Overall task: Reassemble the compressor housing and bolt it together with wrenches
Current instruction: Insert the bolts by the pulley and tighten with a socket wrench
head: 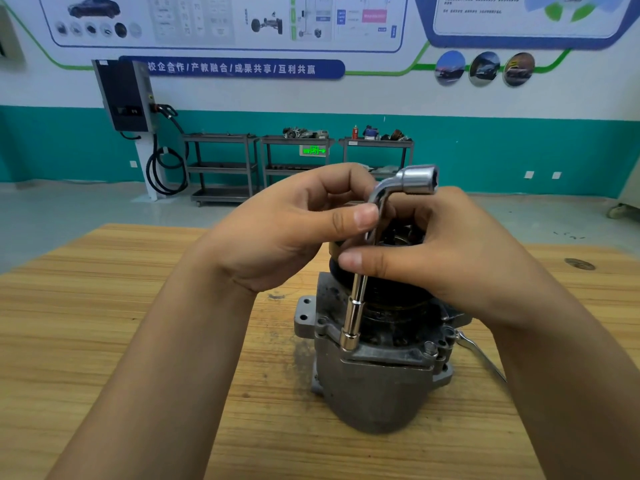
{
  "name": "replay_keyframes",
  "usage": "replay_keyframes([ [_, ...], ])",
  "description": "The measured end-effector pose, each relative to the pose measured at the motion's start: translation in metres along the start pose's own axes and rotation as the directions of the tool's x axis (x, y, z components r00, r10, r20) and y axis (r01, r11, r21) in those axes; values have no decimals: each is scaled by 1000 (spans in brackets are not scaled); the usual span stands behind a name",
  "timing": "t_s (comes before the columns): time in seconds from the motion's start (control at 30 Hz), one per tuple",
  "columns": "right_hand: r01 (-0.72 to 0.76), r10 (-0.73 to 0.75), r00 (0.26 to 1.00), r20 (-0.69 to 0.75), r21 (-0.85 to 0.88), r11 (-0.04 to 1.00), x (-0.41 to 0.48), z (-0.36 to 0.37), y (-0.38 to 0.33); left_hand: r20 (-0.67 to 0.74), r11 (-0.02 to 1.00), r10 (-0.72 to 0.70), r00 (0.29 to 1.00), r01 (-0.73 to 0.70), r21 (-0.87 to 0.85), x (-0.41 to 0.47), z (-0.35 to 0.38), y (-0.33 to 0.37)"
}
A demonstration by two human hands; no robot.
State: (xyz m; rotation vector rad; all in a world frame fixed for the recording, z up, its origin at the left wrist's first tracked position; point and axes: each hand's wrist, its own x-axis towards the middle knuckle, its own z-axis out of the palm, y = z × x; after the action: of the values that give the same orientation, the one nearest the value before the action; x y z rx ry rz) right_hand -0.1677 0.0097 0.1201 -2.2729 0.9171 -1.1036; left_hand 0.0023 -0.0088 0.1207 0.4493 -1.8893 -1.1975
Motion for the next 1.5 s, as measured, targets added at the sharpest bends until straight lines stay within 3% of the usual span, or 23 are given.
replay_keyframes([
  [0.23, -2, 1, 996, 89, 15, 1000, -1, -8, 2, -10, 995, -10, 1000, 9, -97, -1, -2, -4],
  [0.47, 6, -7, 998, 61, 10, 1000, 0, -4, -1, 15, 996, -4, 1000, 5, -86, -1, -2, -1],
  [0.63, -10, 10, 999, 33, -16, 1000, -2, -2, -5, -43, 998, -42, 998, 44, 46, 2, 2, 2],
  [0.93, -16, 16, 1000, 1, -75, 997, -1, 1, -4, -80, 1000, 2, 997, -1, 8, 4, 7, 1],
  [1.07, 6, -4, 999, 38, -51, 999, 0, -2, -4, -69, 999, 13, 998, -10, 40, 3, 5, 1],
  [1.27, 30, -26, 993, 119, -33, 999, 0, -9, -1, -42, 999, -5, 999, 3, -45, 1, 2, 1],
  [1.5, 23, -17, 997, 77, -78, 997, 1, -4, 1, -59, 1000, 8, 998, -9, -18, 1, 3, 4],
])
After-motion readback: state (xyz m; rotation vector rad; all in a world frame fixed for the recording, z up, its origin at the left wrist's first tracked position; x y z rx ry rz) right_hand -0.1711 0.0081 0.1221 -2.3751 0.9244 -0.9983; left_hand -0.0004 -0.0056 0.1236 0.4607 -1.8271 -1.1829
